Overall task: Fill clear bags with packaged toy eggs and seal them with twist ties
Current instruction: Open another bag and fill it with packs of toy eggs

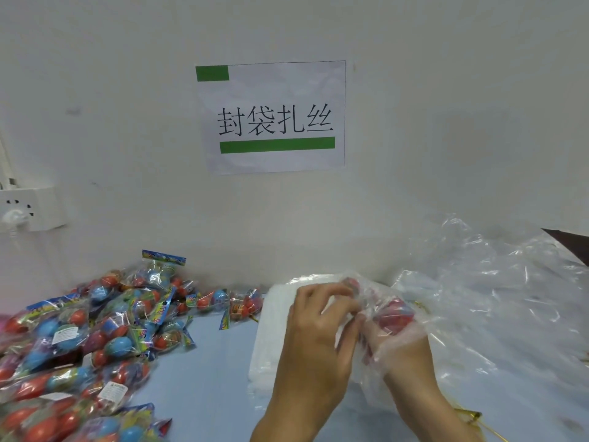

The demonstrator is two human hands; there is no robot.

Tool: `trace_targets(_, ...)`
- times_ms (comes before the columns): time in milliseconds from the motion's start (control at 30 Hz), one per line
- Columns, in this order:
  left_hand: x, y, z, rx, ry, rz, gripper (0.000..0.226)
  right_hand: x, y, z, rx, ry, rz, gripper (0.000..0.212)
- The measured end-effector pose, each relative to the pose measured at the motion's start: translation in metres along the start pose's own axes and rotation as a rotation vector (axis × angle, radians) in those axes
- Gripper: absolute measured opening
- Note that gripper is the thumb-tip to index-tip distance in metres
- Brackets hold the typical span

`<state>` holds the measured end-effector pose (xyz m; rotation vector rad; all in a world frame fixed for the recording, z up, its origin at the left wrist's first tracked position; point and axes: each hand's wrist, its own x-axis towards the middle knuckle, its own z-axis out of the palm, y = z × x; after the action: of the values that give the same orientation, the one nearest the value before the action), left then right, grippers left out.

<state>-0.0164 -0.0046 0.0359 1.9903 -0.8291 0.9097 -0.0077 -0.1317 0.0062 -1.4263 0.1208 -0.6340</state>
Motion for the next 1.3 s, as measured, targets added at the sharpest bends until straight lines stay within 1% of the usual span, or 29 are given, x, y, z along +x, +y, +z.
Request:
trace_targets(67, 0.004, 0.007, -0.002, -0.083, -0.010, 0.017, 0.009, -0.001, 0.001, -0.002, -0.045, -0.023, 0.019, 0.025)
trace_targets(100, 0.006, 0.011, -0.003, -0.126, -0.011, 0.011, 0.009, -0.001, 0.001, -0.004, -0.056, -0.039, 0.032, 0.026)
trace_targets(167, 0.007, 0.015, -0.008, -0.204, 0.038, -0.022, 0.011, 0.001, 0.001, -0.005, -0.043, -0.050, 0.055, 0.023)
trace_targets(200, 0.007, 0.015, -0.010, -0.253, 0.077, -0.068, 0.014, 0.001, -0.003, -0.005, -0.028, -0.035, 0.058, 0.021)
trace_targets(267, 0.006, 0.014, -0.011, -0.381, 0.166, -0.247, 0.025, 0.002, -0.008, -0.003, 0.061, -0.030, 0.075, 0.007)
trace_targets(300, 0.006, 0.012, -0.011, -0.444, 0.216, -0.370, 0.026, 0.003, -0.010, -0.001, 0.154, -0.035, 0.106, 0.005)
trace_targets(333, 0.005, 0.008, -0.010, -0.498, 0.255, -0.496, 0.024, 0.002, -0.014, 0.001, 0.244, -0.039, 0.146, 0.010)
trace_targets(367, 0.005, 0.005, -0.010, -0.547, 0.263, -0.621, 0.027, 0.001, -0.015, 0.002, 0.331, -0.076, 0.164, 0.010)
trace_targets(400, 0.005, 0.001, -0.010, -0.598, 0.232, -0.731, 0.035, 0.000, -0.018, 0.002, 0.385, -0.111, 0.179, 0.007)
trace_targets(467, 0.003, -0.006, -0.007, -0.716, 0.126, -0.888, 0.063, -0.002, -0.020, 0.002, 0.402, -0.173, 0.194, 0.011)
trace_targets(500, 0.002, -0.009, -0.005, -0.780, 0.062, -0.937, 0.072, -0.003, -0.018, 0.001, 0.376, -0.192, 0.198, 0.009)
trace_targets(533, 0.000, -0.011, -0.003, -0.837, -0.005, -0.964, 0.076, -0.006, -0.018, 0.001, 0.349, -0.199, 0.205, 0.007)
trace_targets(600, -0.002, -0.012, 0.002, -0.905, -0.117, -0.973, 0.072, -0.005, -0.013, 0.001, 0.274, -0.211, 0.147, 0.010)
trace_targets(633, -0.003, -0.012, 0.004, -0.914, -0.155, -0.976, 0.069, -0.004, -0.011, 0.000, 0.234, -0.211, 0.109, 0.009)
trace_targets(767, -0.006, -0.017, 0.010, -0.933, -0.212, -1.019, 0.060, -0.002, -0.008, 0.000, 0.250, -0.206, 0.107, 0.018)
trace_targets(833, -0.007, -0.021, 0.010, -0.945, -0.216, -1.018, 0.052, -0.005, -0.010, 0.003, 0.231, -0.200, 0.106, 0.014)
trace_targets(900, -0.007, -0.021, 0.007, -0.985, -0.166, -1.014, 0.050, -0.006, -0.011, 0.003, 0.263, -0.192, 0.109, 0.016)
trace_targets(1000, -0.005, -0.027, 0.003, -1.052, -0.007, -1.029, 0.069, -0.006, -0.015, -0.002, 0.169, -0.213, 0.148, 0.036)
trace_targets(1033, -0.004, -0.027, 0.001, -1.069, -0.003, -1.022, 0.071, -0.006, -0.014, -0.002, 0.162, -0.223, 0.148, 0.039)
trace_targets(1133, -0.004, -0.025, 0.000, -1.087, -0.103, -0.991, 0.062, -0.013, -0.024, 0.006, 0.191, -0.310, 0.180, 0.023)
trace_targets(1200, -0.006, -0.028, 0.005, -1.037, -0.130, -0.982, 0.057, -0.014, -0.026, 0.007, 0.167, -0.348, 0.181, 0.033)
trace_targets(1233, -0.007, -0.029, 0.007, -0.992, -0.128, -0.981, 0.054, -0.012, -0.022, 0.006, 0.130, -0.353, 0.175, 0.035)
trace_targets(1300, -0.008, -0.032, 0.009, -0.884, -0.134, -0.968, 0.048, -0.012, -0.022, 0.003, 0.038, -0.348, 0.168, 0.032)
